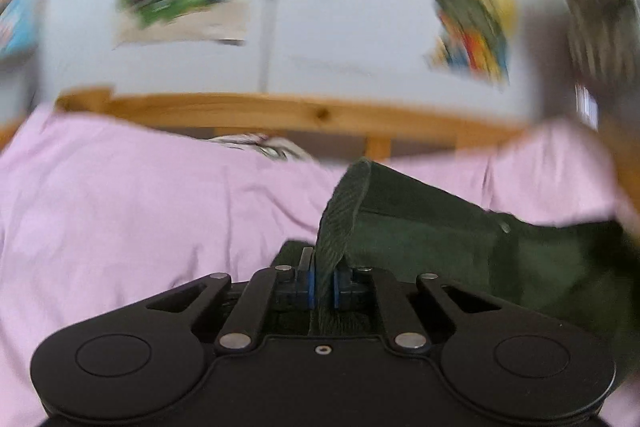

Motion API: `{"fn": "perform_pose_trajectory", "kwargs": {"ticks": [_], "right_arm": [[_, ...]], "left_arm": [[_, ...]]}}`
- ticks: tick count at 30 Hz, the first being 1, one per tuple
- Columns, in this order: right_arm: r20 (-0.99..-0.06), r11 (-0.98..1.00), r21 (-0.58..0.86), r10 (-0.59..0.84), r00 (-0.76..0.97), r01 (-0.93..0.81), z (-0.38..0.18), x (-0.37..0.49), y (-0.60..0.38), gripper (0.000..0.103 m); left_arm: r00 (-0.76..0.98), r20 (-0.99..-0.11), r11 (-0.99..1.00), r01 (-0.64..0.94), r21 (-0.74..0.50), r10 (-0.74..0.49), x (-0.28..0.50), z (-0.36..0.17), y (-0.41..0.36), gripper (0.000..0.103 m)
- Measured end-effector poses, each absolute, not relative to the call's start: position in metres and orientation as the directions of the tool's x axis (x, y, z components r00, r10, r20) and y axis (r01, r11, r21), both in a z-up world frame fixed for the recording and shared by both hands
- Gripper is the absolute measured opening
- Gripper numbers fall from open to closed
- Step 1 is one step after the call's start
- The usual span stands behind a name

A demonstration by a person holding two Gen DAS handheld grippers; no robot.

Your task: Fold large clothes

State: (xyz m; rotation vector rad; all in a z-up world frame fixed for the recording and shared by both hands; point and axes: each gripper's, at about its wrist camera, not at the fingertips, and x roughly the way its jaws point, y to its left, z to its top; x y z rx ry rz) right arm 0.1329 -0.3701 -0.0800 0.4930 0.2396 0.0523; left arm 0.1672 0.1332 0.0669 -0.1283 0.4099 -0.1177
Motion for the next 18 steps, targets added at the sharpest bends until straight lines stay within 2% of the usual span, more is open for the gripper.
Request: {"fn": "perform_pose_trajectory", "kwargs": {"ticks": [2,4,8,12,14,15,16,18], "right_arm": [[-0.183,0.879,0.477,0.104,0.978,-0.004,-0.072,0.127,-0.373,0.002],[-0.188,0.898,0.44,0.102,0.977,-0.009,-0.069,0.132,-0.368,0.002],[-0.29,0.912,0.407,0.082,0.954,0.045,-0.088,0.159,-0.362,0.002],[-0.326,0.93,0.363,0.068,0.943,0.059,-0.101,0.172,-0.356,0.004],[-0.331,0.943,0.327,0.055,0.942,0.06,-0.099,0.172,-0.351,0.014],[-0.333,0.941,0.334,0.057,0.941,0.062,-0.098,0.17,-0.351,0.029],[-0.34,0.937,0.343,0.053,0.939,0.071,-0.097,0.166,-0.352,0.049],[-0.363,0.928,0.366,0.069,0.929,0.073,-0.096,0.155,-0.353,0.07]], "left_arm": [[0.916,-0.372,0.97,0.065,-0.234,-0.151,0.161,0.078,0.148,0.008],[0.901,-0.409,0.961,0.026,-0.274,-0.142,0.168,0.072,0.159,0.008],[0.819,-0.56,0.964,-0.031,-0.263,-0.126,0.205,0.03,0.169,0.008],[0.785,-0.608,0.978,-0.013,-0.21,-0.12,0.236,0.004,0.162,0.009],[0.777,-0.614,0.977,0.006,-0.215,-0.14,0.245,0.003,0.159,0.011],[0.771,-0.619,0.977,0.017,-0.212,-0.147,0.247,0.003,0.158,0.012],[0.77,-0.621,0.977,0.015,-0.215,-0.148,0.246,0.005,0.16,0.023],[0.782,-0.608,0.974,-0.003,-0.224,-0.138,0.234,0.008,0.165,0.04]]}}
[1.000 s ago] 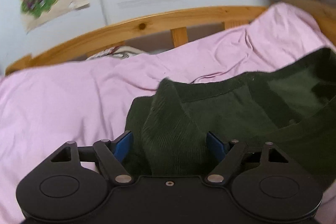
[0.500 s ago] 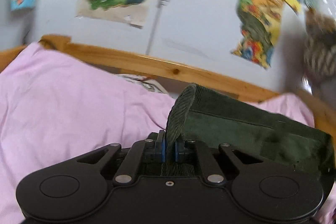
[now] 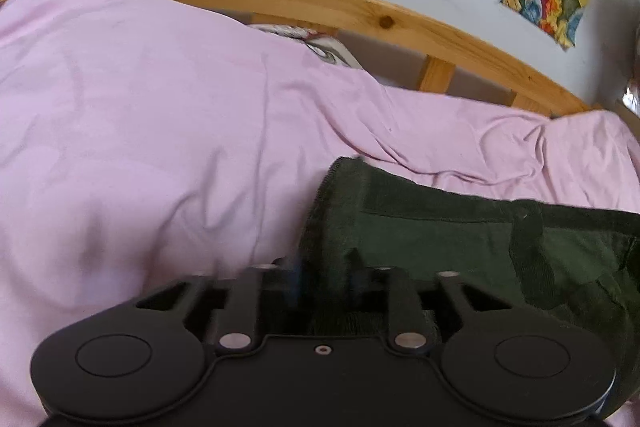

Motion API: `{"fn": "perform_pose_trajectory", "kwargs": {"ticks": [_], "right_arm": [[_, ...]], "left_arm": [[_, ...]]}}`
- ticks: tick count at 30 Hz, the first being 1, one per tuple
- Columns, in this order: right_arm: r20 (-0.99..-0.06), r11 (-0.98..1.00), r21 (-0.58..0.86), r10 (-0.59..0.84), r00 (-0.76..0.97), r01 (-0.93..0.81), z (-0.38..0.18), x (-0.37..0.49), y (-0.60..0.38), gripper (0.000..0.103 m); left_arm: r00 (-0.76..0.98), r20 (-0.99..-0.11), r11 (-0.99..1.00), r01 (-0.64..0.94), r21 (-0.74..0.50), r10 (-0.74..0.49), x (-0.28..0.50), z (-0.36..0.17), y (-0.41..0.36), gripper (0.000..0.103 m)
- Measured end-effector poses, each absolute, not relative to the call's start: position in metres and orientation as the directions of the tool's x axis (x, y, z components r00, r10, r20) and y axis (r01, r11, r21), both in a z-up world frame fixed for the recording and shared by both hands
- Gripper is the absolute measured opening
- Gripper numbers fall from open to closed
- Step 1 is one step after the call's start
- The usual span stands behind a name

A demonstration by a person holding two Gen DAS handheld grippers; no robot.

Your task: Fold large clothes

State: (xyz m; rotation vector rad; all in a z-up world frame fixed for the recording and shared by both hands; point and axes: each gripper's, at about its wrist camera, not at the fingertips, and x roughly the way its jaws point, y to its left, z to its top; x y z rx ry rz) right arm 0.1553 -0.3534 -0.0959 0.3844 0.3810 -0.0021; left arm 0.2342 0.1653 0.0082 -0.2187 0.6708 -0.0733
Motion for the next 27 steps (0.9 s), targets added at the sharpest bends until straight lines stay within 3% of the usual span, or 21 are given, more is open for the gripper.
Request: {"fn": "perform_pose_trajectory", "kwargs": {"ticks": [2,5,9,12,13,16,20,21,25,27], "right_arm": [[-0.381,0.922,0.384,0.1,0.919,0.059,-0.094,0.141,-0.354,0.08],[-0.436,0.935,0.35,0.116,0.893,0.05,-0.085,0.12,-0.352,0.09],[-0.494,0.945,0.323,0.115,0.862,0.059,-0.084,0.097,-0.345,0.093],[-0.528,0.953,0.296,0.109,0.842,0.063,-0.093,0.087,-0.332,0.085],[-0.537,0.963,0.258,0.082,0.839,0.071,-0.096,0.086,-0.327,0.081],[-0.525,0.975,0.218,0.073,0.848,0.051,-0.097,0.085,-0.316,0.062],[-0.502,0.987,0.159,0.057,0.863,0.028,-0.095,0.084,-0.301,0.045],[-0.495,0.989,0.148,0.054,0.867,0.023,-0.095,0.083,-0.299,0.036],[-0.468,0.988,0.147,0.027,0.884,0.048,-0.095,0.083,-0.299,0.004],[-0.426,0.984,0.169,0.023,0.904,0.055,-0.089,0.081,-0.303,0.003]], "left_arm": [[0.803,-0.58,0.969,-0.014,-0.247,-0.137,0.217,0.012,0.17,0.064],[0.845,-0.518,0.963,-0.017,-0.269,-0.13,0.174,0.017,0.178,0.085],[0.853,-0.496,0.968,0.043,-0.246,-0.164,0.115,0.012,0.177,0.088],[0.836,-0.527,0.988,0.117,-0.102,-0.153,0.088,0.001,0.154,0.088],[0.829,-0.545,0.992,0.119,-0.043,-0.123,0.086,-0.004,0.146,0.084],[0.791,-0.609,0.995,0.092,0.021,-0.061,0.096,-0.02,0.133,0.053],[0.802,-0.589,0.993,0.119,-0.007,-0.101,0.098,-0.02,0.127,0.044],[0.804,-0.584,0.99,0.141,-0.005,-0.117,0.097,-0.02,0.123,0.042],[0.806,-0.586,0.974,0.193,0.121,-0.087,0.102,-0.025,0.098,0.012],[0.823,-0.565,0.977,0.164,0.135,-0.06,0.102,-0.021,0.094,0.006]]}}
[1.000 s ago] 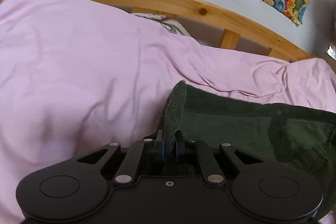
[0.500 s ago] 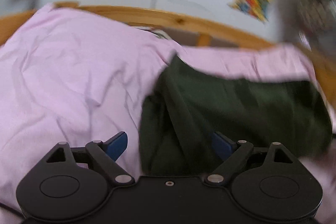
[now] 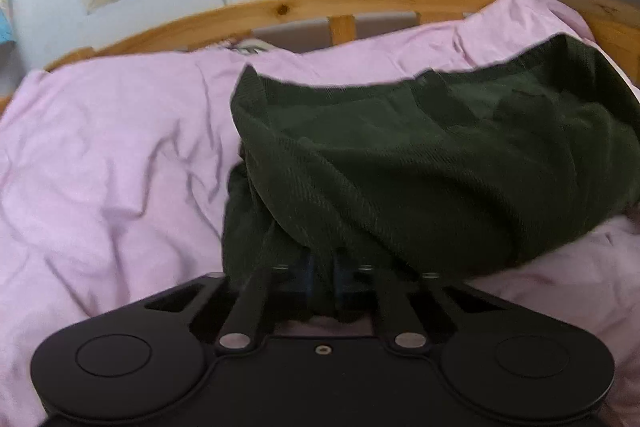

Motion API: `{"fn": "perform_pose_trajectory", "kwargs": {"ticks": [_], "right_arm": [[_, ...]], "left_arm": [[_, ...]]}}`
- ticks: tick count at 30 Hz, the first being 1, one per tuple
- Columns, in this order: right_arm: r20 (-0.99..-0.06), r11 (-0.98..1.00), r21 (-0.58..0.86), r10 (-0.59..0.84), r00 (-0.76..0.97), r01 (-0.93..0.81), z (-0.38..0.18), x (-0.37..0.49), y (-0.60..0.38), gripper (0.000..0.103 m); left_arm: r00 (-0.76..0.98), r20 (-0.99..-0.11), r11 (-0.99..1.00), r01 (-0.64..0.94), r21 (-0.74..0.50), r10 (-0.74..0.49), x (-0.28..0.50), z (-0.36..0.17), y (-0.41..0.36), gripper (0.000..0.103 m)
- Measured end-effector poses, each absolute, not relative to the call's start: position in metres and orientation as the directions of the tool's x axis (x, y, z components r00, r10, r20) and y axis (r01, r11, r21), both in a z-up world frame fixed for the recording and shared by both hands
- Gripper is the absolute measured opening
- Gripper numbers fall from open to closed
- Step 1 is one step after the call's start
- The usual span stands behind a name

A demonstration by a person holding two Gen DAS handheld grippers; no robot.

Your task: Fold large clothes

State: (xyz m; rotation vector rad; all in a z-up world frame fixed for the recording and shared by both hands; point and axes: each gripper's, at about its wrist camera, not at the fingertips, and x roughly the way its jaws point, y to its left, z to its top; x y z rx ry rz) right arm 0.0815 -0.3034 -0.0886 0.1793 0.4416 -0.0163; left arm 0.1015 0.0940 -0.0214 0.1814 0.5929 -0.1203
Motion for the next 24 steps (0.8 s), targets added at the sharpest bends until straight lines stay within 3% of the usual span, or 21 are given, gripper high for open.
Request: {"fn": "perform_pose_trajectory", "kwargs": {"ticks": [5,8,12,15,19,21,22,23,24], "right_arm": [[-0.273,0.986,0.156,-0.009,0.962,0.054,-0.061,0.068,-0.308,0.002],[-0.233,0.982,0.178,-0.02,0.972,0.063,-0.051,0.066,-0.315,0.001],[-0.354,0.965,0.243,-0.008,0.935,0.1,-0.067,0.076,-0.326,0.001],[-0.5,0.938,0.32,0.05,0.865,0.13,-0.093,0.09,-0.335,0.001],[-0.51,0.945,0.307,0.067,0.858,0.109,-0.09,0.094,-0.336,0.005],[-0.478,0.966,0.245,0.043,0.877,0.087,-0.084,0.093,-0.329,0.017],[-0.457,0.973,0.222,0.046,0.888,0.064,-0.081,0.094,-0.325,0.037],[-0.442,0.978,0.201,0.047,0.896,0.048,-0.08,0.094,-0.32,0.049],[-0.417,0.985,0.169,0.044,0.908,0.031,-0.078,0.095,-0.315,0.061]], "left_arm": [[0.906,-0.423,0.997,0.044,0.065,-0.012,0.094,0.022,0.108,0.002],[0.928,-0.374,1.0,-0.015,-0.016,0.008,0.094,0.054,0.128,0.002],[0.905,-0.422,0.999,-0.036,0.03,0.045,0.097,0.044,0.136,0.002],[0.832,-0.553,0.997,-0.077,-0.031,0.047,0.097,0.002,0.151,0.002],[0.795,-0.606,0.988,-0.071,-0.134,-0.025,0.092,-0.02,0.169,0.003],[0.806,-0.588,0.982,-0.051,-0.184,-0.069,0.092,-0.011,0.175,0.012],[0.813,-0.578,0.981,-0.047,-0.189,-0.072,0.092,-0.005,0.177,0.021],[0.824,-0.561,0.98,-0.041,-0.193,-0.076,0.093,0.0,0.177,0.036],[0.837,-0.54,0.98,-0.026,-0.199,-0.087,0.094,0.004,0.178,0.043]]}}
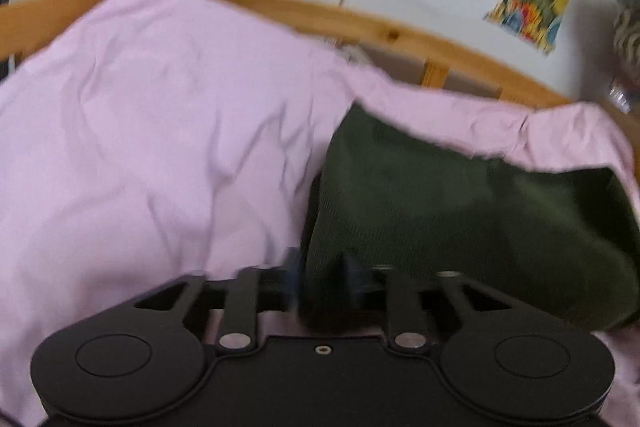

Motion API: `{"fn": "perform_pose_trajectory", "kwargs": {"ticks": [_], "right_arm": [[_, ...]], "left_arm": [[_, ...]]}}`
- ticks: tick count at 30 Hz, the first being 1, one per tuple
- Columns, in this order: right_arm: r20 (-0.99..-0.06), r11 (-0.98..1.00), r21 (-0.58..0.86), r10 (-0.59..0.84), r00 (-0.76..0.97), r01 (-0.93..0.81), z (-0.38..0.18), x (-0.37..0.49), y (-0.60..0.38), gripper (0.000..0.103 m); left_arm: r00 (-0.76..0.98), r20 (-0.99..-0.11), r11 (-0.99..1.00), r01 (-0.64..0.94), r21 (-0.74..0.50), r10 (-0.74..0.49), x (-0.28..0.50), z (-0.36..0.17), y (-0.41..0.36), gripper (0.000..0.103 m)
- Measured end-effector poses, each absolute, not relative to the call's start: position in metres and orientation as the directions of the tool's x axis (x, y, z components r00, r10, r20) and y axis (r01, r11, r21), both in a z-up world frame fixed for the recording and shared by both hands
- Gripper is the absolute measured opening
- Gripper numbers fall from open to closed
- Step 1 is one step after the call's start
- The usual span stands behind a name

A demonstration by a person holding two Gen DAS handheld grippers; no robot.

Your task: Fold large clothes

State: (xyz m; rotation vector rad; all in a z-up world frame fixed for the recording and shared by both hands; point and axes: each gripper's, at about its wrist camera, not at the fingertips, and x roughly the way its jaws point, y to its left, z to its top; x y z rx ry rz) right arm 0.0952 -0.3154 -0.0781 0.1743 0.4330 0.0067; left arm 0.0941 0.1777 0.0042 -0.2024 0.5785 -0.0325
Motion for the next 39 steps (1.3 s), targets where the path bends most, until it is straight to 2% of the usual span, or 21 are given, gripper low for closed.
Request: {"fn": "perform_pose_trajectory", "kwargs": {"ticks": [2,4,7,8,9,10,11,13,17,19,21,23,24,25,27,29,30,31,32,36,39], "right_arm": [[-0.366,0.996,0.083,0.038,0.93,-0.008,-0.077,0.097,-0.304,0.064],[-0.326,1.0,-0.008,0.023,0.945,-0.027,-0.077,0.109,-0.293,0.064],[-0.287,0.999,-0.021,0.035,0.957,-0.043,-0.079,0.128,-0.286,0.06],[-0.278,0.999,-0.011,0.03,0.96,-0.034,-0.08,0.135,-0.285,0.052],[-0.279,1.0,0.01,0.026,0.96,-0.025,-0.083,0.141,-0.286,0.012],[-0.288,0.998,0.055,0.02,0.957,-0.004,-0.084,0.146,-0.291,0.003],[-0.281,0.994,0.107,0.008,0.96,0.024,-0.085,0.147,-0.298,0.003],[-0.25,0.967,0.243,-0.009,0.968,0.072,-0.079,0.137,-0.32,0.002],[-0.252,0.933,0.337,-0.04,0.967,0.127,-0.073,0.121,-0.346,0.002],[-0.302,0.932,0.328,-0.047,0.952,0.15,-0.084,0.132,-0.35,0.002],[-0.353,0.928,0.341,-0.021,0.935,0.15,-0.099,0.147,-0.354,0.003],[-0.375,0.921,0.361,0.001,0.927,0.145,-0.108,0.155,-0.356,0.008],[-0.371,0.917,0.37,0.0,0.928,0.148,-0.109,0.154,-0.357,0.022],[-0.369,0.911,0.382,-0.002,0.93,0.153,-0.109,0.152,-0.36,0.046],[-0.354,0.896,0.417,0.008,0.935,0.15,-0.107,0.148,-0.368,0.07],[-0.324,0.892,0.433,0.021,0.946,0.128,-0.101,0.142,-0.37,0.073],[-0.316,0.899,0.423,0.028,0.948,0.115,-0.098,0.141,-0.368,0.081],[-0.306,0.907,0.408,0.03,0.952,0.103,-0.096,0.141,-0.365,0.095],[-0.292,0.917,0.388,0.033,0.956,0.087,-0.094,0.14,-0.36,0.101],[-0.309,0.962,0.258,-0.002,0.951,0.086,-0.093,0.149,-0.339,0.102],[-0.373,0.962,0.23,-0.051,0.926,0.145,-0.109,0.158,-0.34,0.102]], "left_arm": [[0.862,-0.498,0.983,-0.001,-0.184,-0.092,0.102,0.015,0.175,0.069],[0.862,-0.501,0.992,0.019,-0.122,-0.078,0.123,0.023,0.165,0.07],[0.82,-0.571,0.999,0.039,-0.006,-0.035,0.172,0.019,0.145,0.07],[0.808,-0.589,0.999,0.036,0.022,-0.016,0.185,0.015,0.141,0.062],[0.798,-0.602,0.999,0.035,0.034,-0.008,0.198,0.012,0.14,0.051],[0.788,-0.615,0.999,0.038,0.027,-0.013,0.209,0.009,0.141,0.013],[0.783,-0.621,0.999,0.044,0.003,-0.032,0.215,0.008,0.145,0.001],[0.829,-0.556,0.999,0.038,-0.034,-0.051,0.214,0.016,0.15,0.001],[0.895,-0.441,0.995,0.034,-0.094,-0.072,0.206,0.032,0.155,0.001],[0.882,-0.466,0.992,0.009,-0.125,-0.067,0.218,0.025,0.16,0.001],[0.835,-0.549,0.994,-0.016,-0.111,-0.048,0.238,0.007,0.163,0.001],[0.796,-0.605,0.993,-0.042,-0.109,-0.033,0.247,-0.01,0.163,0.005],[0.792,-0.61,0.992,-0.053,-0.11,-0.025,0.247,-0.012,0.163,0.007],[0.791,-0.611,0.992,-0.065,-0.111,-0.017,0.246,-0.012,0.163,0.015],[0.785,-0.62,0.989,-0.086,-0.123,-0.009,0.243,-0.008,0.167,0.029],[0.798,-0.602,0.985,-0.078,-0.157,-0.033,0.237,0.001,0.176,0.056],[0.811,-0.583,0.983,-0.06,-0.173,-0.053,0.231,0.006,0.178,0.064],[0.823,-0.565,0.983,-0.05,-0.176,-0.059,0.228,0.01,0.177,0.08],[0.835,-0.546,0.985,-0.04,-0.17,-0.06,0.222,0.013,0.176,0.089],[0.846,-0.53,0.996,0.014,-0.084,-0.056,0.219,0.017,0.158,0.097],[0.789,-0.609,0.996,-0.04,0.076,0.078,0.234,0.001,0.142,0.097]]}}
